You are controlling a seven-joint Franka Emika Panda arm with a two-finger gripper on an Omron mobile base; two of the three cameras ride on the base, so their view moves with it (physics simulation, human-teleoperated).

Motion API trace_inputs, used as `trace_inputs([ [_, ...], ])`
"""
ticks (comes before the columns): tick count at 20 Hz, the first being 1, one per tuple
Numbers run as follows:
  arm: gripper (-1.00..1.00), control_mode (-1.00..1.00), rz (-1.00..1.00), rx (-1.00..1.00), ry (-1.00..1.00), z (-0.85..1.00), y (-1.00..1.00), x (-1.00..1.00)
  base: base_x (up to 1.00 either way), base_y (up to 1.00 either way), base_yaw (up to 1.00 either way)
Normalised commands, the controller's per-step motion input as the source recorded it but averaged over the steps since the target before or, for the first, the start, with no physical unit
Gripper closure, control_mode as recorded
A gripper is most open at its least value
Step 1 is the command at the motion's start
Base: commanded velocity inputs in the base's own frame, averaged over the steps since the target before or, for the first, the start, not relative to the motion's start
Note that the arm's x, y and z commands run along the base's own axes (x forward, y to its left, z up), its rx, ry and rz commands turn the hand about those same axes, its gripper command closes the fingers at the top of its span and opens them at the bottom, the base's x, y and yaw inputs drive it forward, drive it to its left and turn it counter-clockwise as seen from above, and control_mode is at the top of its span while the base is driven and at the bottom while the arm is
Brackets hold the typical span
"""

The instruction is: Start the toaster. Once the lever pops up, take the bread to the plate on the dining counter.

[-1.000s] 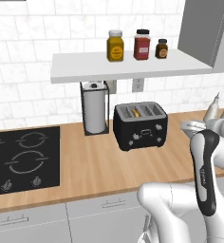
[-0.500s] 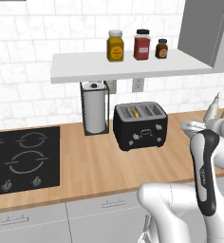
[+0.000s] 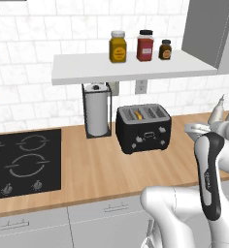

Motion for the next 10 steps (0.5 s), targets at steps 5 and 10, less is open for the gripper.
trace_inputs([
  [5,-1.0,-1.0,0.0,0.0,0.0,0.0,0.0,0.0,0.0,0.0,0.0],
  [10,-1.0,-1.0,0.0,0.0,0.0,0.0,0.0,0.0,0.0,0.0,0.0],
])
